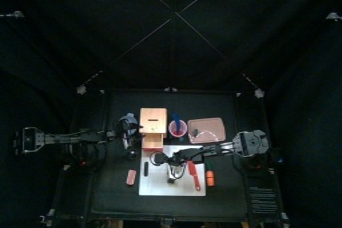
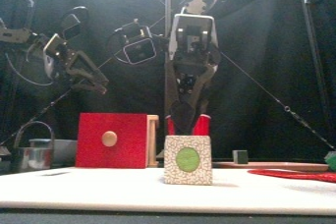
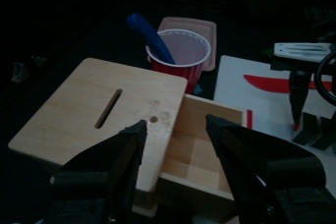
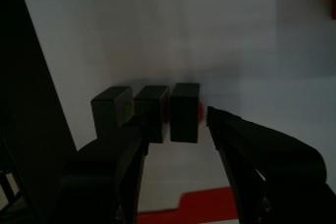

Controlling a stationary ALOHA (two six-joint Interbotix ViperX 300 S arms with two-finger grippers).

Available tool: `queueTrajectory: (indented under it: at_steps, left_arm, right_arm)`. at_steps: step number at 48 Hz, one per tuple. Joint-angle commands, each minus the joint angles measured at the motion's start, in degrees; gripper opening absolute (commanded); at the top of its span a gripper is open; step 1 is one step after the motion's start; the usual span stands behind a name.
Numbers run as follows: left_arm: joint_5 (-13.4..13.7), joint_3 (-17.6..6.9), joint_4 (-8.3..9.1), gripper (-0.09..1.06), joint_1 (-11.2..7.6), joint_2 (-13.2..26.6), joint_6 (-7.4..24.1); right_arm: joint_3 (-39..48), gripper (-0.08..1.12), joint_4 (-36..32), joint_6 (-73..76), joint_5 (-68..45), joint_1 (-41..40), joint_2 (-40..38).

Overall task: Place sushi on board then cut the sushi with the knife then place the pieces on the plate
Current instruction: Place the 4 sushi pieces on the plate

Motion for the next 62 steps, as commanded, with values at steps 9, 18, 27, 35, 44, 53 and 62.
queueTrajectory:
  at_steps: [9, 18, 27, 35, 44, 53, 62]
  left_arm:
    - [-0.35, -0.7, 0.0, 0.87, 0.18, 0.0, 0.09]
    - [-0.26, -0.62, -0.09, 0.87, 0.18, 0.0, 0.0]
    - [-0.26, -0.53, -0.09, 0.87, 0.18, 0.0, 0.0]
    - [-0.35, -0.26, -0.09, 0.87, 0.18, 0.0, 0.0]
    - [-0.26, -0.09, -0.09, 0.87, 0.26, 0.0, 0.0]
    - [-0.26, 0.0, -0.09, 0.87, 0.26, 0.0, 0.0]
    - [-0.26, 0.0, -0.09, 0.87, 0.26, 0.0, 0.0]
  right_arm:
    - [-1.14, 0.83, -0.53, -0.26, 0.53, -0.79, -1.14]
    - [-1.05, 0.83, -1.14, -0.26, 0.18, -0.97, -0.97]
    - [-1.23, 0.83, -1.58, -0.18, -0.26, -0.97, -0.26]
    - [-1.41, 0.83, -1.58, -0.18, -0.26, -0.88, 0.7]
    - [-1.41, 0.8, -1.58, -0.18, -0.26, -0.79, 0.97]
    - [-1.41, 0.62, -1.67, 0.26, -0.26, -1.05, 0.97]
    - [-0.44, 0.52, -2.81, 1.23, 0.79, -2.37, -0.79]
